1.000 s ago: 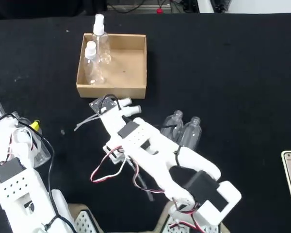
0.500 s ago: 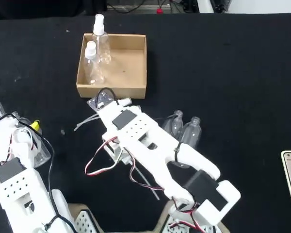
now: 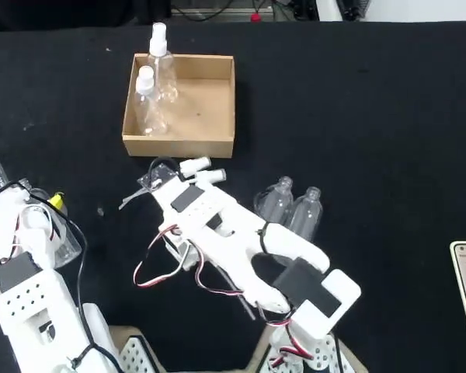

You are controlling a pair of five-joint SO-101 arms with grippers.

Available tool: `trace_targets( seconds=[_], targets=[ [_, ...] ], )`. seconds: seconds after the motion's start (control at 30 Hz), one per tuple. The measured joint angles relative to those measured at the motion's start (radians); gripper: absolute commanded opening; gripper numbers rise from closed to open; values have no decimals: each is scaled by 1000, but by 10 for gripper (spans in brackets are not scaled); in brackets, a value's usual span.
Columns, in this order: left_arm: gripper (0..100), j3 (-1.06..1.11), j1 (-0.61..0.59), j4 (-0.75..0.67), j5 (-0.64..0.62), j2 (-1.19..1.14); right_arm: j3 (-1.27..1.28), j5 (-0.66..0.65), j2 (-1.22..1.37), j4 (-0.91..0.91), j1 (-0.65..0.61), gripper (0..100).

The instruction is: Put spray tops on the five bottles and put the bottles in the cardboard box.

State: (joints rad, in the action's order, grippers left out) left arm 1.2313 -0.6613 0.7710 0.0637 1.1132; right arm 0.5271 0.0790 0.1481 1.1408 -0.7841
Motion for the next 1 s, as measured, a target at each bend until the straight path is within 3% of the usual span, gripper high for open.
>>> trace_targets(
  seconds=[0.2,0.4,0.67,0.87,1.0],
  targets=[
    [220,0,0,0,0,0,5,-52,-20,5,74,11],
    [220,0,107,0,0,0,-89,-87,-292,173,224,11],
    [220,0,408,0,0,25,-239,-87,-727,233,425,11],
    [220,5,723,-44,0,186,-353,-23,-802,233,562,11],
    [220,97,870,-124,0,292,-414,26,-807,206,629,11]
  ],
)
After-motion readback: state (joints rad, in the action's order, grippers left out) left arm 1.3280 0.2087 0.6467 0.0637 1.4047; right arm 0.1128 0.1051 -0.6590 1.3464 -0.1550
